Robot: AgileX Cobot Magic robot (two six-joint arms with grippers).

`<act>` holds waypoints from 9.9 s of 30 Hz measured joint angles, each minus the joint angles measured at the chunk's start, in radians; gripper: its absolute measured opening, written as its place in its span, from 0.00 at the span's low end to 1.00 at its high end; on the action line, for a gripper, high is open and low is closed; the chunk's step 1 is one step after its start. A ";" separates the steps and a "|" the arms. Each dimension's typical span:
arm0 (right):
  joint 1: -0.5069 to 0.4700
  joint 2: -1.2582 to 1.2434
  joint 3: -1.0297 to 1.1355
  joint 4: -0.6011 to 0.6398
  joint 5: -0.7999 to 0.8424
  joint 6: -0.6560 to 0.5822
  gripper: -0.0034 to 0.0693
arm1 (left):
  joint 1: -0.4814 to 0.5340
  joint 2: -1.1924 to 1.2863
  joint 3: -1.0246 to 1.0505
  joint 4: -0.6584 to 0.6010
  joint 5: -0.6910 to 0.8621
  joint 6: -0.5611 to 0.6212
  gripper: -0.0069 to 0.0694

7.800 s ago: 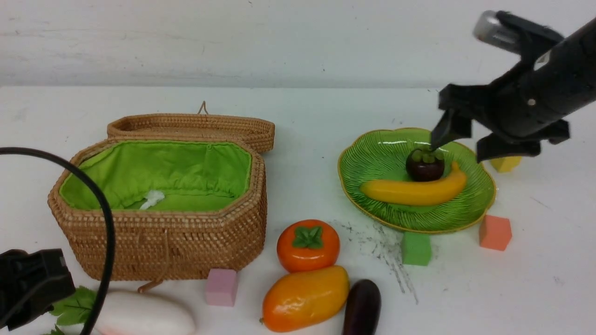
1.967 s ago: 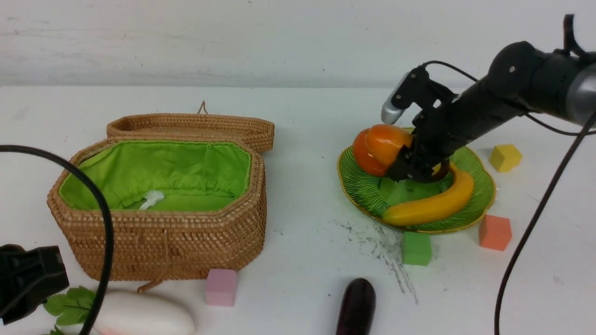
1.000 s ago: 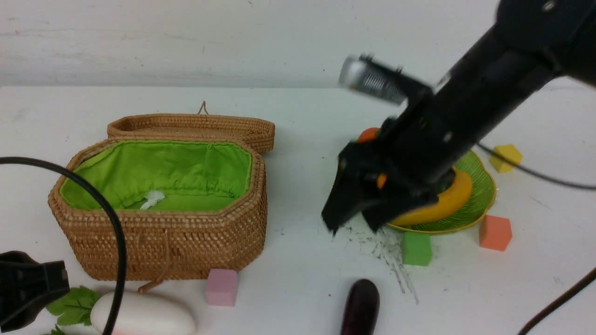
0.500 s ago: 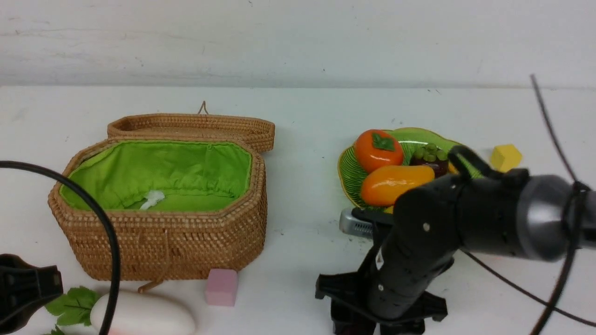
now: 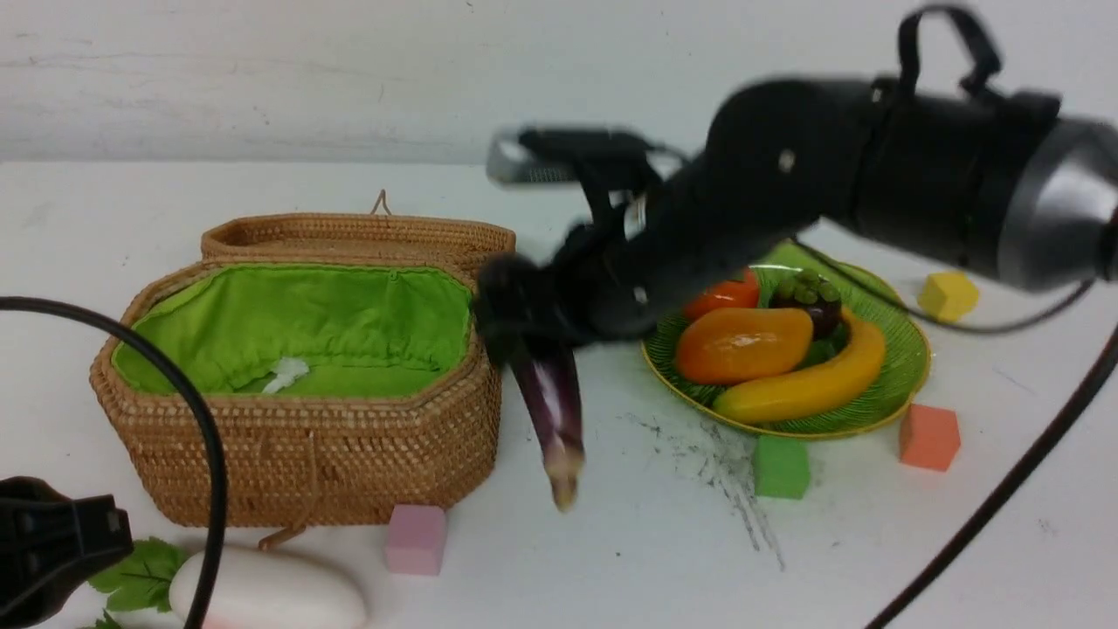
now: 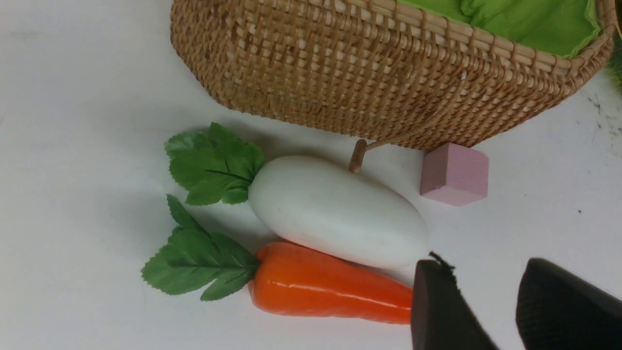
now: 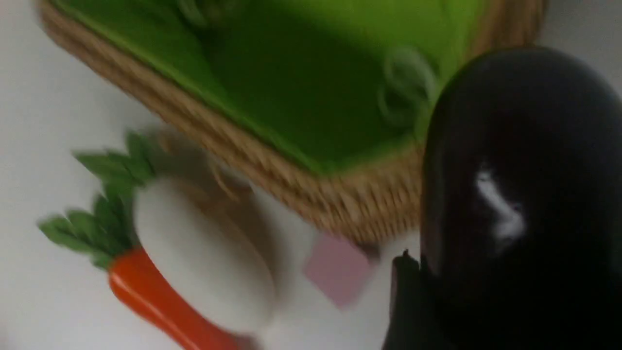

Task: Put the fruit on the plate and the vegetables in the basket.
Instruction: Grab an eggplant with your right arm and place it in the basket on the left, then use the left arm to grab a carrot and put it into the left basket

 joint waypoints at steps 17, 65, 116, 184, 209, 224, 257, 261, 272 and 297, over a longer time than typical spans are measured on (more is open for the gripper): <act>0.025 0.451 -0.521 0.059 0.018 -0.157 0.59 | 0.000 0.000 0.000 -0.062 0.064 0.000 0.40; -0.492 -1.610 1.289 -0.027 -0.158 -0.199 0.04 | 0.000 0.000 0.000 -0.092 -0.159 0.000 0.40; -0.692 -1.826 1.661 -0.288 -0.290 -0.010 0.06 | 0.000 0.000 0.000 -0.080 -0.165 0.000 0.40; -0.774 -1.828 1.673 -0.273 -0.344 -0.002 0.17 | 0.000 0.260 0.000 -0.079 0.053 -0.321 0.40; -0.774 -1.828 1.673 -0.273 -0.344 -0.002 0.21 | 0.000 0.696 -0.010 0.030 -0.065 -0.581 0.82; -0.774 -1.828 1.673 -0.273 -0.344 -0.002 0.23 | 0.000 0.697 0.002 0.088 -0.072 -0.620 0.59; -0.774 -1.828 1.673 -0.273 -0.344 -0.002 0.27 | 0.000 0.378 0.054 -0.017 0.041 -0.494 0.59; -0.774 -1.828 1.673 -0.273 -0.344 -0.002 0.27 | 0.000 0.302 0.039 -0.040 0.088 -0.494 0.59; -0.774 -1.828 1.673 -0.273 -0.344 -0.002 0.27 | 0.000 0.384 -0.329 0.024 0.056 -0.494 0.59; -0.774 -1.828 1.673 -0.273 -0.344 -0.001 0.30 | 0.000 0.937 -0.780 0.136 0.045 -0.730 0.60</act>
